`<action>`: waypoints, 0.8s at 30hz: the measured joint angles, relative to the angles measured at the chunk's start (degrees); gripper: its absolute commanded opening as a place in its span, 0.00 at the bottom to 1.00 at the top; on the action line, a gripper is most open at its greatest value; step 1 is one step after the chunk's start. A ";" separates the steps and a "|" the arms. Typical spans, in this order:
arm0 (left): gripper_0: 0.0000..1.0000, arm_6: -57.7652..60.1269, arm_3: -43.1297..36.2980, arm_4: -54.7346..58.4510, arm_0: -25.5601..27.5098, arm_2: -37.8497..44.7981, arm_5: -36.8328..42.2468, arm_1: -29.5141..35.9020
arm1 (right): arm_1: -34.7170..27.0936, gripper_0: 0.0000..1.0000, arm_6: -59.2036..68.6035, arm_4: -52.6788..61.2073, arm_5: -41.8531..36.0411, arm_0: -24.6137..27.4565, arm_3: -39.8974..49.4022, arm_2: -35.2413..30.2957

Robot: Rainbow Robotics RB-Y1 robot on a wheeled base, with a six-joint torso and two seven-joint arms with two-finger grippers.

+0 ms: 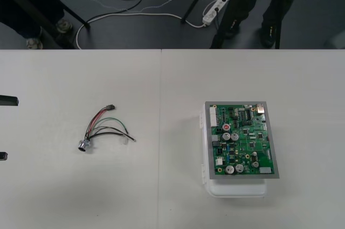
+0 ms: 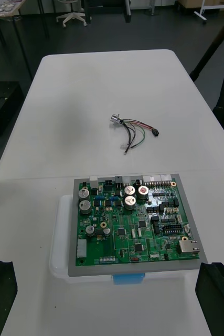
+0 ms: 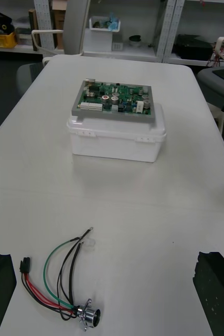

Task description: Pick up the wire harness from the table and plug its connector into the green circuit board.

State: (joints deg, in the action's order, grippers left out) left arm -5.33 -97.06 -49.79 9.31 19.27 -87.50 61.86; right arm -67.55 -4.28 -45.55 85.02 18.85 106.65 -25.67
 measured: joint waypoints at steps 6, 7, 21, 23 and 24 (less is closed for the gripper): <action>1.00 0.00 0.00 0.00 0.00 0.00 0.00 0.00 | 0.00 1.00 0.00 0.00 0.00 0.00 0.00 0.00; 1.00 0.00 0.00 0.00 0.00 0.00 0.00 0.00 | 0.00 1.00 0.00 0.00 0.00 0.00 0.00 0.00; 1.00 0.00 0.00 0.00 0.00 0.00 0.00 0.00 | 0.00 1.00 0.00 0.00 0.00 0.00 0.00 0.00; 1.00 0.00 0.00 0.00 0.00 0.00 0.00 0.00 | 0.00 1.00 0.00 0.00 0.00 0.00 0.00 0.00; 1.00 0.00 0.00 0.00 0.00 0.00 0.00 0.00 | 0.00 1.00 0.00 0.00 0.00 0.00 0.00 0.00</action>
State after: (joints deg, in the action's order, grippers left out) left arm -5.33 -97.06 -49.79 9.31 19.27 -87.50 61.86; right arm -67.55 -4.28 -45.55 85.02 18.85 106.65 -25.67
